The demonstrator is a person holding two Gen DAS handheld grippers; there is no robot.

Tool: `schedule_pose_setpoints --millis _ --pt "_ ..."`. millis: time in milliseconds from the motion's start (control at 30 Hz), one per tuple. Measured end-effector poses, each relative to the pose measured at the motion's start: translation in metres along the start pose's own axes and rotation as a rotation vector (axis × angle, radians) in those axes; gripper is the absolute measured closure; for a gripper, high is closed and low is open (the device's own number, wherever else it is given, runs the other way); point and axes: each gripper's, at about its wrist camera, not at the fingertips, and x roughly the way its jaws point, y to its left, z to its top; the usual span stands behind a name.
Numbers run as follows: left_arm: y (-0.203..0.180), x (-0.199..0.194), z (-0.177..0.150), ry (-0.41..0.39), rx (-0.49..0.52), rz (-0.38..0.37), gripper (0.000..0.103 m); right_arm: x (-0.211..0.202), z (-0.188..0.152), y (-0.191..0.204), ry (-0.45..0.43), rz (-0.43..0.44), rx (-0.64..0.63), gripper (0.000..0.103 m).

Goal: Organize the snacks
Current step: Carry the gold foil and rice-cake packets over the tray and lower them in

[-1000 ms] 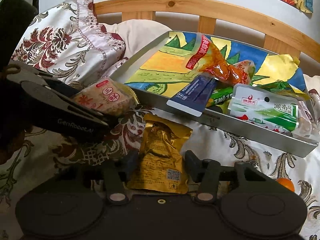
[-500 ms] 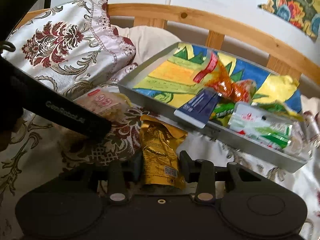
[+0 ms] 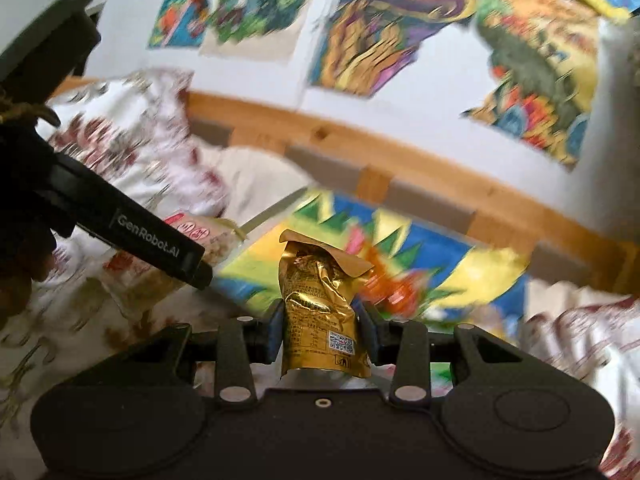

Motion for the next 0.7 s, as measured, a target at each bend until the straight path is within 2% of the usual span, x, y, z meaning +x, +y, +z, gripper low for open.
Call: schedule_pose_setpoints --millis 167,333,500,700 --pt "-0.023 0.029 0.025 -0.019 -0.017 0.018 0.025 0.014 0.013 -0.04 -0.037 -0.097 0.051 0.061" --pt "-0.025 0.062 0.033 -0.003 -0.046 0.048 0.025 0.03 0.016 -0.084 -0.029 -0.167 0.12 0.061" --pt "-0.026 0.086 0.027 0.026 -0.06 0.066 0.025 0.05 0.009 -0.112 0.022 -0.183 0.18 0.061" --pt "-0.031 0.106 0.019 0.05 -0.053 0.089 0.025 0.068 0.0 -0.12 0.083 -0.17 0.202 0.061"
